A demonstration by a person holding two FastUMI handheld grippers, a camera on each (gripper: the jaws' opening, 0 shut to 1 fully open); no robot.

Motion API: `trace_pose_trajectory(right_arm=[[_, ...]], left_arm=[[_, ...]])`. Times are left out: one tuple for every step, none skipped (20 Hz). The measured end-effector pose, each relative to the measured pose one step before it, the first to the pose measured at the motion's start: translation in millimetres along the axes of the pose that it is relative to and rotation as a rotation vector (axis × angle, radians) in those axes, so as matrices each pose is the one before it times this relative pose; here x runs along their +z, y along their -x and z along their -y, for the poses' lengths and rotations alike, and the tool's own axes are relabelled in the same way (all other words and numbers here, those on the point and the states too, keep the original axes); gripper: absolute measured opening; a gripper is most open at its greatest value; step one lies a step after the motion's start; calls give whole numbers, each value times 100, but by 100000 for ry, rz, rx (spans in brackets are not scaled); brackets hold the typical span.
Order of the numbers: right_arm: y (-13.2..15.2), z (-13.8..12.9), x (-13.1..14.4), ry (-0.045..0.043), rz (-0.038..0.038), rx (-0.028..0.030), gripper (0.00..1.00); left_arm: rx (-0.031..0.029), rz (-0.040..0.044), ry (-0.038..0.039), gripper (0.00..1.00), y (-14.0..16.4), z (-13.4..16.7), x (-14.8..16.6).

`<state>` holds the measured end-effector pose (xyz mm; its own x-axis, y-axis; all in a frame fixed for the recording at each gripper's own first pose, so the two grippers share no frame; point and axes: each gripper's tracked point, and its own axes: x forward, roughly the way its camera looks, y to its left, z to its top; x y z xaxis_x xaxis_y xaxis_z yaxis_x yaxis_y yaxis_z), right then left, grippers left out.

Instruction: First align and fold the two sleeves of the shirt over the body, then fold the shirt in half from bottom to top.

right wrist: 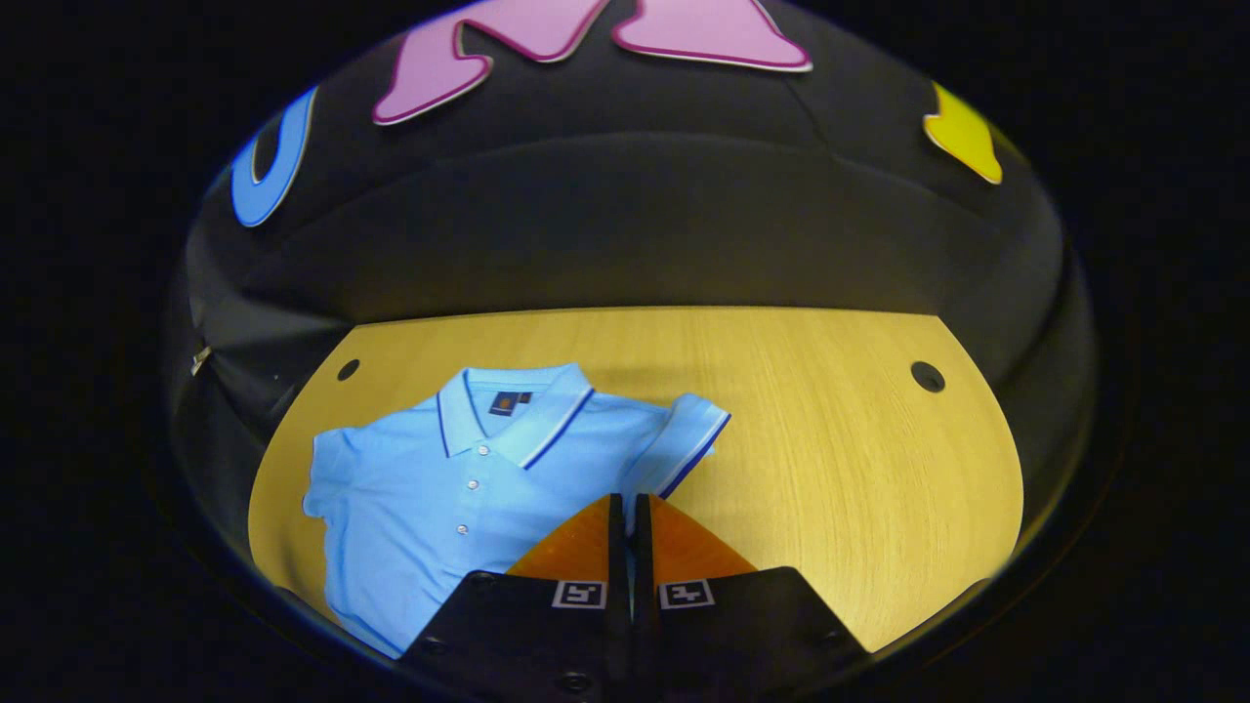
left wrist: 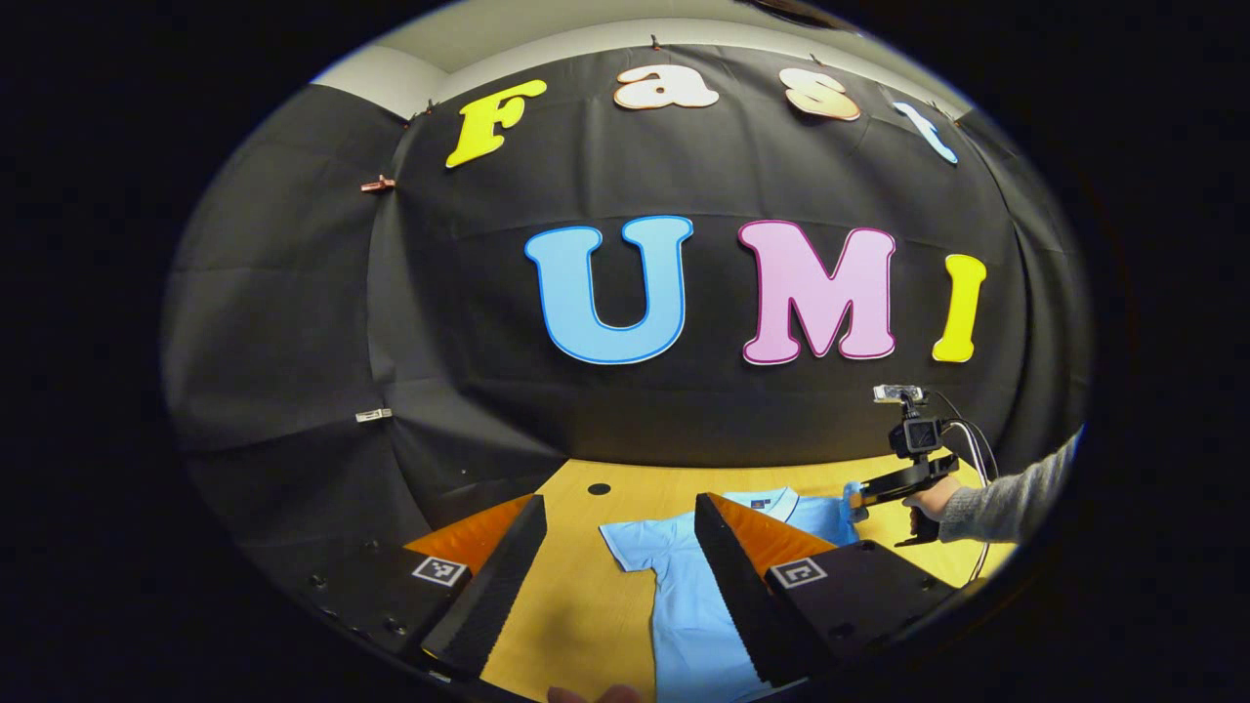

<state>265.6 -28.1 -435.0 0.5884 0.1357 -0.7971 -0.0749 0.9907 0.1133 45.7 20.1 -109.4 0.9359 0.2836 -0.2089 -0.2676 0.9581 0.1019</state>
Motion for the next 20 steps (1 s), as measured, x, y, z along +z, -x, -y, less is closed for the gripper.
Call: trace_pose_trajectory(right_arm=[[27, -1536, 114, 3399, 36, 2273, 5], [-52, -1425, -118, 2859, -587, 2183, 5], [-20, -1509, -179, 2356, -693, 2339, 5], [-218, -1404, -241, 2681, -541, 1991, 5], [-182, -1351, -359, 2825, -1167, 1888, 5], [-263, -1287, -428, 2838, -1342, 2138, 5], [-333, -1287, -359, 2907, -761, 1838, 5], [-279, -1061, -421, 2791, -893, 1222, 5], [-279, -1056, -309, 2322, -1053, 1500, 5], [-180, -958, -346, 2034, -761, 1513, 5], [-235, -730, -274, 1629, -789, 741, 5], [-226, -653, -279, 1344, -1020, 700, 5], [-233, -570, -139, 1291, -780, 488, 5], [-248, -496, -203, 1069, -645, 627, 5], [-282, -406, -165, 1201, -713, 373, 5], [-340, -438, -279, 1299, -1077, 272, 5], [-422, -303, -319, 1008, -1506, 493, 5], [-353, -299, -308, 820, -923, 184, 5], [-312, -220, -237, 536, -1319, 413, 5], [-180, -212, -162, 574, -1056, 298, 5]], left_arm=[[611, -107, 216, 97, 47, -379, -160], [660, -16, 221, 97, 84, -388, -7], [672, -157, 284, 97, 89, -407, -123], [746, -176, 410, 97, 56, -342, -118], [633, -280, 529, 97, 108, -356, -184], [771, -239, 511, 97, 85, -400, 28], [708, -236, 538, 97, 83, -261, -303], [499, -219, 598, 97, 100, -292, -23], [412, -79, 594, 97, 137, -267, -15], [597, 118, 459, 97, 103, -295, 3], [554, 68, 198, 97, 153, -262, -33], [745, -172, -125, 97, 154, -352, -106], [846, -111, -20, 97, 21, -415, -106], [708, -233, 253, 97, 147, -395, -74], [811, -308, 412, 97, 64, -377, -242], [667, -352, 426, 97, 57, -389, -111], [647, -316, 161, 97, 85, -264, -168], [682, -338, -82, 97, -31, -152, -53], [504, -248, -34, 97, -36, -20, -187], [433, -161, 128, 97, -53, -96, -14]])
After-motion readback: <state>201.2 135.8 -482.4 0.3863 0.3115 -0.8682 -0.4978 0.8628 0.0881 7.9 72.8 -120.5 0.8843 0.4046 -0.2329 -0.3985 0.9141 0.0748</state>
